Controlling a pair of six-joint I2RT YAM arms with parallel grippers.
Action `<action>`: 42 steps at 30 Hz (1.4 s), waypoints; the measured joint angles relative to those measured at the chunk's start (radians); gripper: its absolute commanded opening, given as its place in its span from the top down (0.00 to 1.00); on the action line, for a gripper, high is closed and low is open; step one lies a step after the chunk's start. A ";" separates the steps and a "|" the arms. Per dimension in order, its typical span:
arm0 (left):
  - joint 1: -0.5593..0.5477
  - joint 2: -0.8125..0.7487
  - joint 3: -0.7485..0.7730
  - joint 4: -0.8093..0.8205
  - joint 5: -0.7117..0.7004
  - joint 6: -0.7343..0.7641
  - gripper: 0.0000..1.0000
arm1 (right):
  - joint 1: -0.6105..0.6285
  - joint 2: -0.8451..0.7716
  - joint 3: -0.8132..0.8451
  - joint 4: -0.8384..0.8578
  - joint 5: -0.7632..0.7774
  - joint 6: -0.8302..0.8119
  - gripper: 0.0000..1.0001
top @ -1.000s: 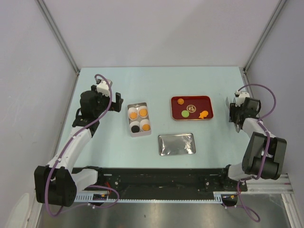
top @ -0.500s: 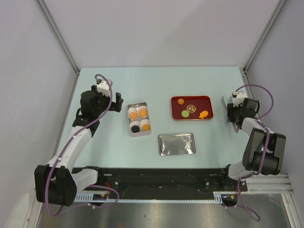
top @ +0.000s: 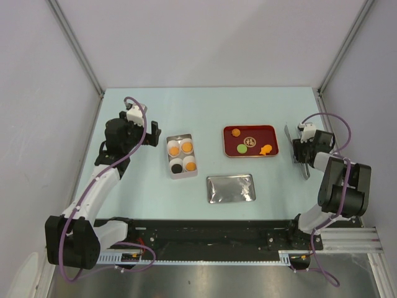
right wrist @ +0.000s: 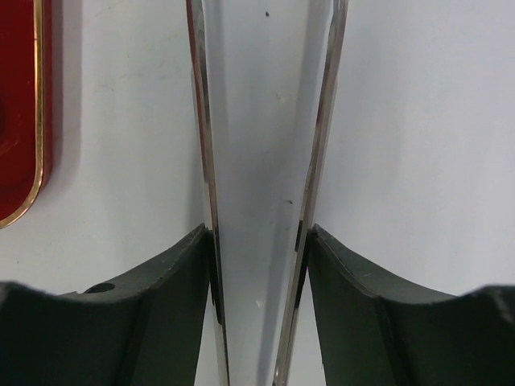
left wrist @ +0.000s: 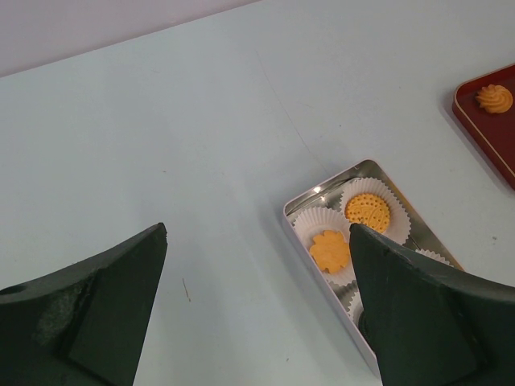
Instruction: Pack the cookies
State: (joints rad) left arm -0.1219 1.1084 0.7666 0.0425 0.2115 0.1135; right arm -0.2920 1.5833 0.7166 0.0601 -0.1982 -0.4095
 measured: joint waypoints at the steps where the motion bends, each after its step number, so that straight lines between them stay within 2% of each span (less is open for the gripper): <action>1: 0.000 0.000 0.000 0.000 0.000 0.000 0.00 | 0.000 0.004 0.000 0.008 -0.002 -0.005 0.45; 7: 0.000 0.000 0.000 0.000 0.000 0.000 0.00 | 0.000 0.026 0.001 0.057 -0.014 -0.018 0.42; 9: 0.000 0.000 0.000 0.000 0.000 0.000 0.00 | 0.000 0.032 0.002 0.071 -0.018 -0.019 0.36; 16: 0.000 0.004 0.000 0.000 0.000 0.000 0.00 | 0.000 0.039 0.004 0.089 -0.020 -0.023 0.32; 20: 0.000 0.004 0.000 0.000 0.000 0.000 0.00 | 0.000 0.039 0.006 0.088 -0.020 -0.025 0.26; 29: 0.000 0.004 0.000 0.000 0.000 0.001 0.00 | 0.000 0.015 0.007 0.036 -0.020 -0.029 0.23; 34: 0.000 0.004 0.000 0.000 0.000 0.000 0.00 | 0.000 -0.071 0.007 -0.066 -0.022 -0.029 0.21; 42: 0.000 0.004 0.000 0.000 0.000 0.000 0.00 | 0.022 -0.367 0.023 -0.208 -0.053 -0.019 0.16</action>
State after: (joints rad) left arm -0.1223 1.1126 0.7666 0.0422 0.2119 0.1139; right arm -0.2699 1.2167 0.7391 -0.1478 -0.2516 -0.4282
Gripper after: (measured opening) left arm 0.996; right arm 0.823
